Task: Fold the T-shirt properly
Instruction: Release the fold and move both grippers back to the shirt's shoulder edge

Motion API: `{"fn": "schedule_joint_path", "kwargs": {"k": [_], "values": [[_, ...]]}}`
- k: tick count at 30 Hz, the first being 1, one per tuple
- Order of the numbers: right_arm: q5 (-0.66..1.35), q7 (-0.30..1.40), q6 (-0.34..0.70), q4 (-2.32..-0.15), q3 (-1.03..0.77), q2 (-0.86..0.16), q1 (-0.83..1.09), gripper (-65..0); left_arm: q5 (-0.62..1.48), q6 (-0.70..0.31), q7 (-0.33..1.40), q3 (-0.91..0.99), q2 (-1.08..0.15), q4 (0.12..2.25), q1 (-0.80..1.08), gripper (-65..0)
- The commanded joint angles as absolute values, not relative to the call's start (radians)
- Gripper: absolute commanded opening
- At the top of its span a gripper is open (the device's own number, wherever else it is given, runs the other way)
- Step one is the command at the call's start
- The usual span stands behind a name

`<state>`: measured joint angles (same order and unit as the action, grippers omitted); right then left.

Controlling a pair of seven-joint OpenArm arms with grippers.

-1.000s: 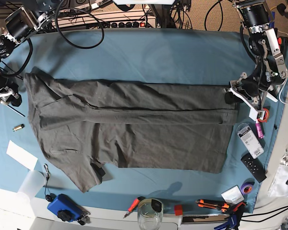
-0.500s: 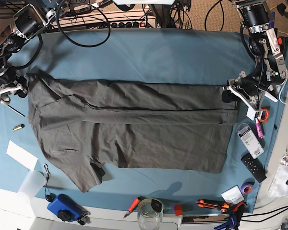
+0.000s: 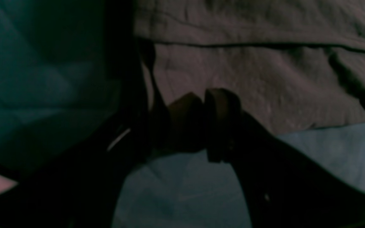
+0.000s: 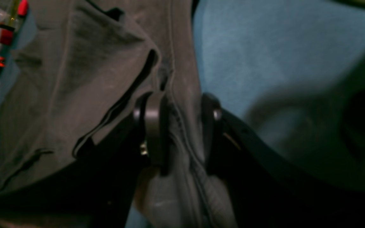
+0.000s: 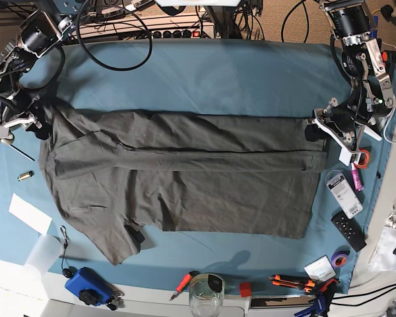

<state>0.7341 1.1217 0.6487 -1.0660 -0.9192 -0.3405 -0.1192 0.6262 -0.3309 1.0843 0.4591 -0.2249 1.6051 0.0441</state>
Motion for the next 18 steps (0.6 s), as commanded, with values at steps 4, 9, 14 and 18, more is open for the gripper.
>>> {"fn": "schedule_joint_path", "kwargs": {"k": [4, 9, 14, 18], "values": [[0.693, 1.188, 0.64, -1.066, -0.915, -0.34, -0.119, -46.1, 0.644, -0.335, 1.077, 0.46, -0.236, 1.619, 0.033, -38.8], [0.716, 1.208, 0.639, -1.067, -0.915, -0.341, -0.119, -47.2, 0.644, -0.335, 1.077, 0.46, -0.236, 1.619, 0.033, -46.8], [0.718, 1.216, 0.64, -1.067, -0.915, -0.341, -0.119, -65.0, 0.644, -0.335, 1.077, 0.46, -0.236, 1.619, 0.033, -65.0], [0.719, 1.217, 0.64, -1.067, -0.916, -0.346, -0.119, -65.0, 0.644, -0.335, 1.085, 0.46, -0.236, 1.619, 0.033, -65.0]]}}
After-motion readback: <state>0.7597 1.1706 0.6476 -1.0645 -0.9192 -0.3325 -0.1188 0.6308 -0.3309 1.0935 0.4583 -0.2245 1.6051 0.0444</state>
